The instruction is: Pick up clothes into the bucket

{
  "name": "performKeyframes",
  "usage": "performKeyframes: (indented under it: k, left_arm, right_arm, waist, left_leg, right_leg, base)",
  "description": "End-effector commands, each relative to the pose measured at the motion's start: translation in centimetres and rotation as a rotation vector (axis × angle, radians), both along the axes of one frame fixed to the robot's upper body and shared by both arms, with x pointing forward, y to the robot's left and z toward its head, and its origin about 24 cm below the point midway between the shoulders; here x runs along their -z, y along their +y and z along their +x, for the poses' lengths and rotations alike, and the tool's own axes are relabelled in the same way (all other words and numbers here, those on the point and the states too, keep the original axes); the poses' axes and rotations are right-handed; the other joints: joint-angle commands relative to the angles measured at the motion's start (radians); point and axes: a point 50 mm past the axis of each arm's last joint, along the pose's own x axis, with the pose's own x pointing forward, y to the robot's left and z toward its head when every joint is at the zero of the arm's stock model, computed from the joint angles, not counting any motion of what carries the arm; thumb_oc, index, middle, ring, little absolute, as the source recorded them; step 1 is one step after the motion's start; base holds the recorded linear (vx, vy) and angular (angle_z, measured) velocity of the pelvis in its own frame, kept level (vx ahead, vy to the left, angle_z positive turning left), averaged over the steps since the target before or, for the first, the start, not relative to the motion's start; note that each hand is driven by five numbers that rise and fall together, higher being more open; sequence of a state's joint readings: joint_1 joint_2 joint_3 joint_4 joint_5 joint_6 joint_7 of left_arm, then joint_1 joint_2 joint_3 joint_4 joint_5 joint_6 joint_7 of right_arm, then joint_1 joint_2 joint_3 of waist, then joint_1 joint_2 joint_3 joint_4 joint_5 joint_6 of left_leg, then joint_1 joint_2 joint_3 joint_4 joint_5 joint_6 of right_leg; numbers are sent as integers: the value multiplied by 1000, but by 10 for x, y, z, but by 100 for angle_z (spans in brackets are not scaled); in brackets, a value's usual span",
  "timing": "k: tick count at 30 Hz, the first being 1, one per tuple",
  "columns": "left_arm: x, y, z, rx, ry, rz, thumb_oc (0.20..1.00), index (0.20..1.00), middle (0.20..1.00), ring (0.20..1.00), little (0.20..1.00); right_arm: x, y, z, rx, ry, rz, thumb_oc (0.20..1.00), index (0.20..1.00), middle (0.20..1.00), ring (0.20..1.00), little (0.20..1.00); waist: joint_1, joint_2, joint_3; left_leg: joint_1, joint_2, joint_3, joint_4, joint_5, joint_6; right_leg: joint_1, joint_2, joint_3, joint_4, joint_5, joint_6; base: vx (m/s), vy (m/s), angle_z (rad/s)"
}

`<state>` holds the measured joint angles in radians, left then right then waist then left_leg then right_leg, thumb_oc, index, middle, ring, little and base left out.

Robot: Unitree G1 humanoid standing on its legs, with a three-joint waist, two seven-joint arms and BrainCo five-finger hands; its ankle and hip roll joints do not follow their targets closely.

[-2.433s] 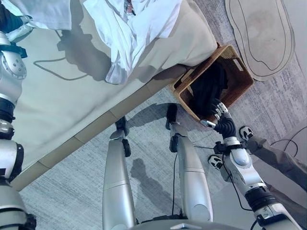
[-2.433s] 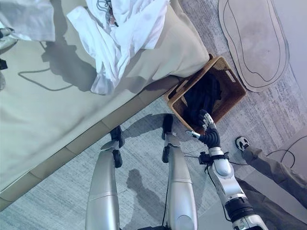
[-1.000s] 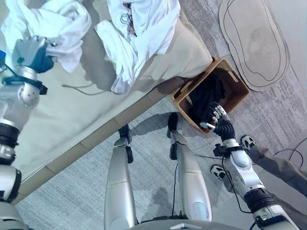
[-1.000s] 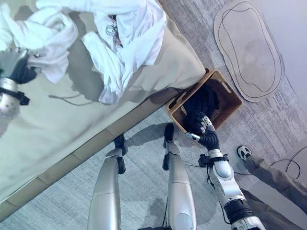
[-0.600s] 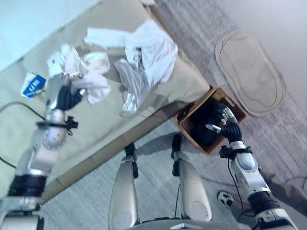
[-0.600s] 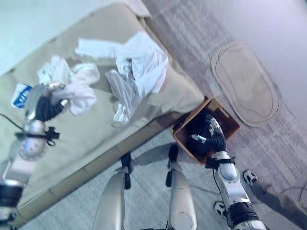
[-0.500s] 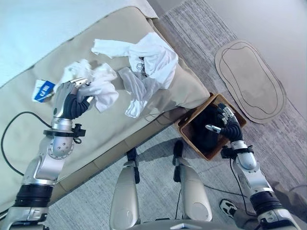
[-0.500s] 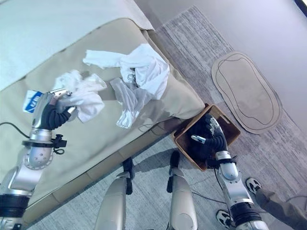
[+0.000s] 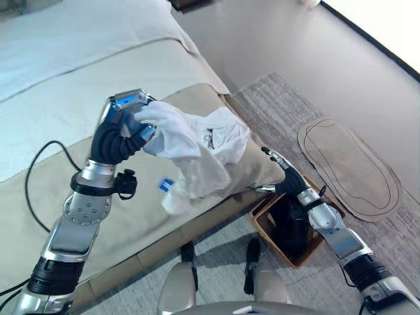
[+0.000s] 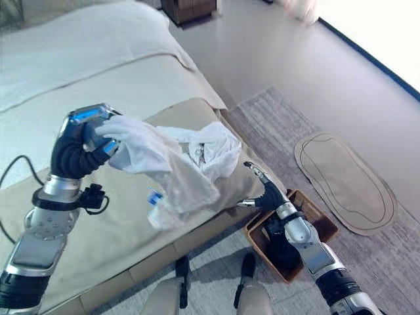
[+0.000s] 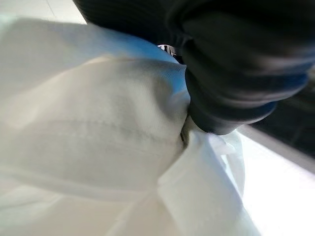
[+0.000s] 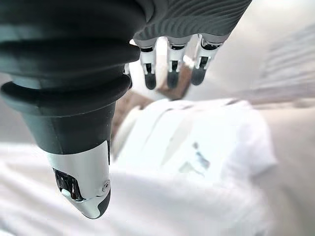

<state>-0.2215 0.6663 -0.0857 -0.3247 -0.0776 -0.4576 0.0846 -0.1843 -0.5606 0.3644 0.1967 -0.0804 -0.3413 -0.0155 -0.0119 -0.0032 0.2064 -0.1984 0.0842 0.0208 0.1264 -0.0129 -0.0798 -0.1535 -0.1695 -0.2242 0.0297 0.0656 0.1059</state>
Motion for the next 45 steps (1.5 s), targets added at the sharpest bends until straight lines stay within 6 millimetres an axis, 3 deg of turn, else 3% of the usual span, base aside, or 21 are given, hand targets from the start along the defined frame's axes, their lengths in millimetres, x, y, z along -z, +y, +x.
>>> performKeyframes:
  k: [1,7,14,15,17,22,26,30,31,34,35,37,38,40,41,43,44,45]
  left_arm:
    - [-22,-21,-4,185,-72,-80,200,200,200,200,200]
    - [-19,-44,2,308,-6,-146,200,200,200,200,200]
    - [-13,-63,-4,431,56,-213,200,200,200,200,200]
    - [-13,-66,-5,455,67,-216,200,200,200,200,200]
    - [-14,-69,-6,472,73,-217,200,200,200,200,200]
    - [-15,-70,-7,478,69,-227,200,200,200,200,200]
    - [-8,-61,-3,409,84,-216,200,200,200,200,200]
    - [-7,-59,-2,395,88,-214,200,200,200,200,200]
    - [2,-49,2,311,111,-203,200,200,200,200,200]
    - [12,-37,3,251,152,-210,200,200,200,200,200]
    - [20,-27,2,201,182,-199,200,200,200,200,200]
    - [31,-22,1,191,221,-249,200,200,200,200,200]
    - [52,-10,3,103,297,-271,200,200,200,200,200]
    - [52,-11,3,104,298,-272,200,200,200,200,200]
    - [86,-1,7,26,433,-298,200,200,200,200,200]
    - [98,2,7,4,478,-296,200,200,200,200,200]
    - [121,5,7,-13,585,-301,504,504,504,504,504]
    - [121,5,7,-12,585,-301,780,780,780,780,780]
  right_arm:
    - [-23,33,0,-154,-102,24,1000,1000,1000,1000,1000]
    - [-28,69,-5,-287,-70,125,1000,1000,1000,1000,1000]
    - [-18,105,-8,-340,68,343,1000,1000,1000,1000,1000]
    - [-16,113,-11,-370,104,371,950,950,950,950,950]
    - [-14,119,-13,-390,118,363,200,200,200,200,200]
    - [-7,113,-15,-350,151,388,200,200,200,200,200]
    - [0,90,-17,-271,173,424,200,200,200,200,200]
    - [3,84,-19,-248,182,430,200,200,200,200,200]
    - [1,70,-20,-180,168,483,200,200,200,200,200]
    - [5,52,-24,-78,180,556,200,200,200,200,200]
    - [29,24,-26,71,224,450,200,200,200,200,200]
    - [28,16,-28,97,235,620,200,200,200,200,200]
    - [22,1,-33,160,180,679,200,200,200,200,200]
    - [22,0,-34,161,182,679,200,200,200,200,200]
    - [23,-15,-38,228,152,717,200,200,200,200,200]
    - [21,-19,-39,243,135,723,200,200,200,200,200]
    - [18,-29,-42,278,99,740,200,200,200,200,200]
    - [18,-29,-42,279,99,740,200,200,200,200,200]
  waist:
    - [-7,-21,-79]
    - [-11,-20,-111]
    - [-7,-17,-134]
    - [-7,-17,-139]
    - [-7,-18,-146]
    - [-9,-21,-157]
    - [-13,-22,-168]
    - [-14,-21,-171]
    - [-22,-21,-176]
    - [-30,-21,-176]
    - [-32,-24,-174]
    - [-33,-23,-177]
    - [-39,-24,-174]
    - [-38,-23,-176]
    - [-46,-24,-172]
    - [-47,-23,-172]
    - [-53,-25,-169]
    - [-52,-24,-170]
  left_leg:
    - [-13,57,-25,1,24,-19]
    - [57,58,-9,-31,19,-19]
    - [97,58,5,-49,14,-18]
    - [103,58,8,-51,14,-18]
    - [110,56,9,-57,14,-19]
    - [115,50,9,-68,24,-16]
    - [128,48,12,-85,22,-18]
    - [129,48,12,-88,24,-17]
    - [134,45,16,-97,26,-16]
    - [134,45,20,-97,26,-15]
    - [132,44,21,-96,32,-14]
    - [134,44,20,-98,27,-14]
    - [135,44,22,-98,26,-14]
    - [135,44,23,-98,26,-14]
    - [132,45,26,-94,25,-12]
    - [131,45,27,-93,25,-12]
    - [128,45,29,-91,25,-11]
    - [128,45,29,-90,25,-11]
  right_leg:
    - [49,-61,-24,-6,5,87]
    - [107,-50,-21,-28,-1,84]
    - [143,-46,-17,-51,0,84]
    - [148,-47,-16,-54,0,84]
    - [153,-47,-18,-56,-1,84]
    - [159,-51,-23,-62,8,85]
    - [168,-51,-27,-65,5,89]
    - [168,-52,-29,-66,7,90]
    - [169,-54,-30,-67,10,91]
    - [165,-56,-29,-64,10,91]
    - [163,-57,-29,-64,14,90]
    - [164,-56,-28,-66,12,92]
    - [160,-56,-23,-65,13,92]
    - [160,-56,-22,-65,13,92]
    - [156,-56,-17,-63,13,91]
    - [154,-55,-15,-62,13,90]
    - [149,-55,-12,-60,13,90]
    - [149,-55,-12,-60,13,90]
  base:
    - [98,-18,0]
    - [78,-14,-3]
    - [33,-3,-2]
    - [0,0,0]
    - [0,0,0]
    - [3,0,-1]
    - [0,0,0]
    - [0,0,0]
    - [0,0,0]
    - [-9,1,-1]
    - [1,-1,-4]
    - [0,0,0]
    - [0,0,0]
    - [0,0,0]
    - [0,0,0]
    - [-1,-5,-2]
    - [-2,-11,-4]
    - [-4,-9,-4]
